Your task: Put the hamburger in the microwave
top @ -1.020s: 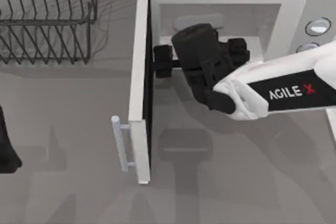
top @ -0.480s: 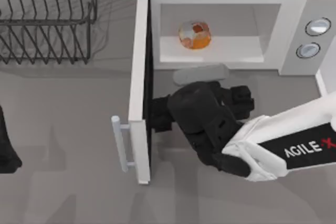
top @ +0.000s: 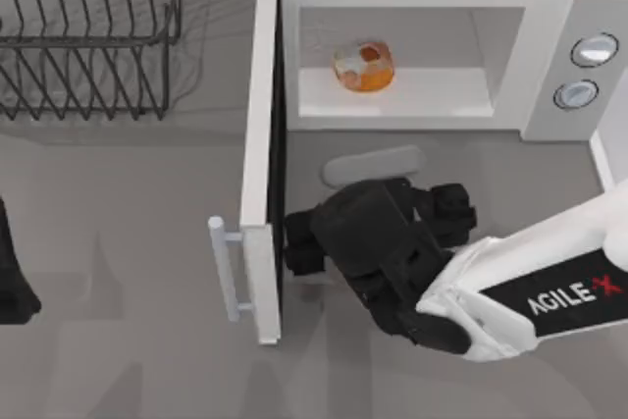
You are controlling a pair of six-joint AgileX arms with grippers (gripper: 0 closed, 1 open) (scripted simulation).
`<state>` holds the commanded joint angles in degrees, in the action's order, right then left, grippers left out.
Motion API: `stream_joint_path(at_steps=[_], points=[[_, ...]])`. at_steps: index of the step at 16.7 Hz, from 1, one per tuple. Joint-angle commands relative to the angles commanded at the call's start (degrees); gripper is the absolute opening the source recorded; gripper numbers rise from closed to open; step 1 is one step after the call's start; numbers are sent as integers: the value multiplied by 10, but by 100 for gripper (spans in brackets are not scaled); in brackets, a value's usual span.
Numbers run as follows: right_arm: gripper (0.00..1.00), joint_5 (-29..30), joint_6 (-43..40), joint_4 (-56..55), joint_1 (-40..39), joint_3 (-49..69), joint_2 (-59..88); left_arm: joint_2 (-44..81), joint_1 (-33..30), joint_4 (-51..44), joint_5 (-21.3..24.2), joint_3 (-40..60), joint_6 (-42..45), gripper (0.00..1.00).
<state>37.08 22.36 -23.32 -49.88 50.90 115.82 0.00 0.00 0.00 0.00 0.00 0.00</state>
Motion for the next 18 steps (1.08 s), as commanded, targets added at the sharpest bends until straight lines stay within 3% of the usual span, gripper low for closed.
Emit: stream_joint_path(at_steps=[6, 18], points=[[100, 5, 0, 25, 0, 34, -46, 0, 0, 0, 0, 0, 0, 100], [100, 0, -1, 190, 1, 76, -133, 0, 0, 0, 0, 0, 0, 100]])
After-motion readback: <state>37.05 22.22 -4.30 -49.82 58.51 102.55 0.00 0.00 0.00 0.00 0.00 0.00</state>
